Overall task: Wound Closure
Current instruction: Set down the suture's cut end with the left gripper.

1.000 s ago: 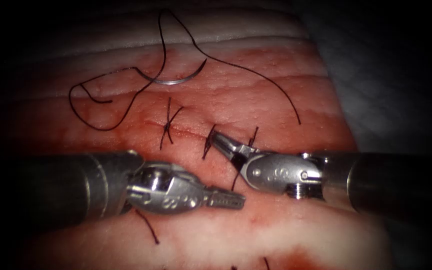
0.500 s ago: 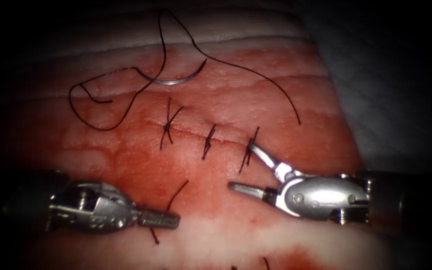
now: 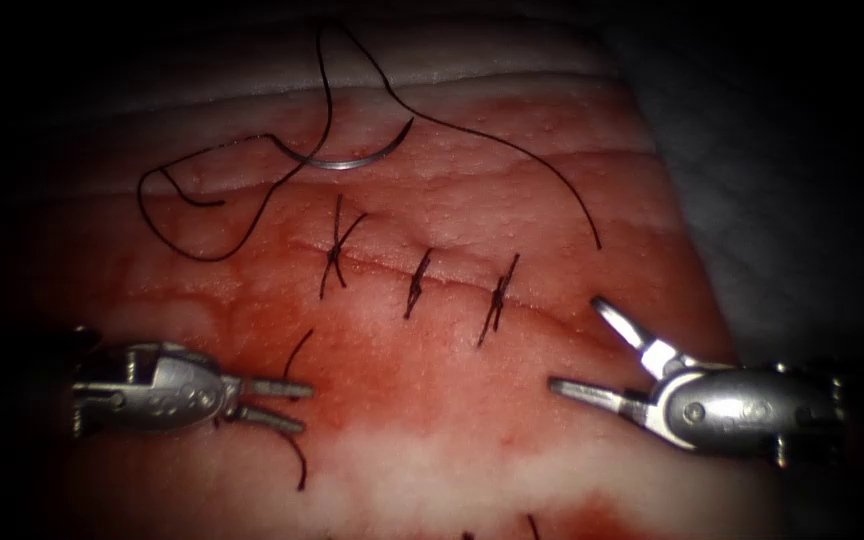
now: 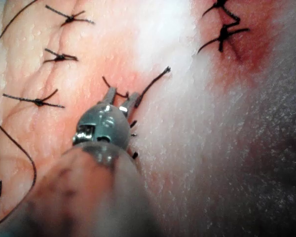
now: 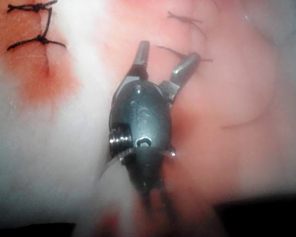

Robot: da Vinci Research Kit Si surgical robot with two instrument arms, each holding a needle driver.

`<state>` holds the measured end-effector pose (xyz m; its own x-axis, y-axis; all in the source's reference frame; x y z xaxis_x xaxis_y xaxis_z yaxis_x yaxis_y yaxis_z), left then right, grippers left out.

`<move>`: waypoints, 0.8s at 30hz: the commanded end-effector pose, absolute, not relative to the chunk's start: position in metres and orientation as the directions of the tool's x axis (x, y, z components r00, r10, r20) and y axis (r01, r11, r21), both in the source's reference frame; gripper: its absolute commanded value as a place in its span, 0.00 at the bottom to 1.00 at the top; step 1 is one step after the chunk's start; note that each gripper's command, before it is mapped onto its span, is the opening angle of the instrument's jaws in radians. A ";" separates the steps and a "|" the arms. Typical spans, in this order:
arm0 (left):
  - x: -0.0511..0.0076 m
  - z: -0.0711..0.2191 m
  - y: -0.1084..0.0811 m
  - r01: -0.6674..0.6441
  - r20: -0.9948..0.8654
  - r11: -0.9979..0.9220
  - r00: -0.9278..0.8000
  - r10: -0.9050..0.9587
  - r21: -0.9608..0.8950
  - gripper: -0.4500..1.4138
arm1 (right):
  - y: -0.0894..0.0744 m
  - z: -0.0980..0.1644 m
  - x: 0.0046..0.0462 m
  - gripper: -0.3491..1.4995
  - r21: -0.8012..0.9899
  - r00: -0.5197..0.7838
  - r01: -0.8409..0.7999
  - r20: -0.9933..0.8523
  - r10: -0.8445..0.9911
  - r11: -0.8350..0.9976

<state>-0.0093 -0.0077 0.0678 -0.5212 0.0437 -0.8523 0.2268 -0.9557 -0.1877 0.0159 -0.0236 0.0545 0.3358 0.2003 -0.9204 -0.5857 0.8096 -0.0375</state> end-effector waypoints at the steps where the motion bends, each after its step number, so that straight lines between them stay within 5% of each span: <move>1: -0.0092 0.069 -0.007 0.217 -0.851 -0.943 -0.515 0.107 -0.250 0.21 | -0.024 0.055 0.0167 0.84 -0.037 0.334 -0.584 -0.922 0.199 0.811; 4: -0.0081 0.071 -0.007 0.218 -0.838 -0.927 -0.524 0.152 -0.305 0.21 | -0.024 0.055 0.0167 0.83 -0.039 0.336 -0.587 -0.920 0.200 0.808; 7: -0.0074 0.072 -0.007 0.206 -0.806 -0.897 -0.547 0.225 -0.391 0.40 | -0.024 0.055 0.0167 0.82 -0.039 0.336 -0.587 -0.920 0.200 0.808; 14: -0.0071 0.072 -0.007 0.193 -0.789 -0.875 -0.546 0.280 -0.443 0.49 | -0.024 0.055 0.0167 0.80 -0.041 0.337 -0.587 -0.921 0.198 0.808; 17: -0.0070 0.071 -0.006 0.192 -0.794 -0.872 -0.533 0.292 -0.450 0.70 | -0.024 0.055 0.0166 0.79 -0.041 0.337 -0.587 -0.921 0.197 0.809; 24: -0.0066 0.069 -0.002 0.122 -0.815 -0.908 -0.501 0.291 -0.400 0.73 | -0.024 0.055 0.0166 0.78 -0.044 0.337 -0.591 -0.920 0.197 0.805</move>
<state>-0.0060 -0.0016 0.0678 -0.4986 0.2911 -0.8165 0.1072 -0.9140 -0.3914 0.0158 -0.0240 0.0547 0.3409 0.1993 -0.9187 -0.5921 0.8046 -0.0452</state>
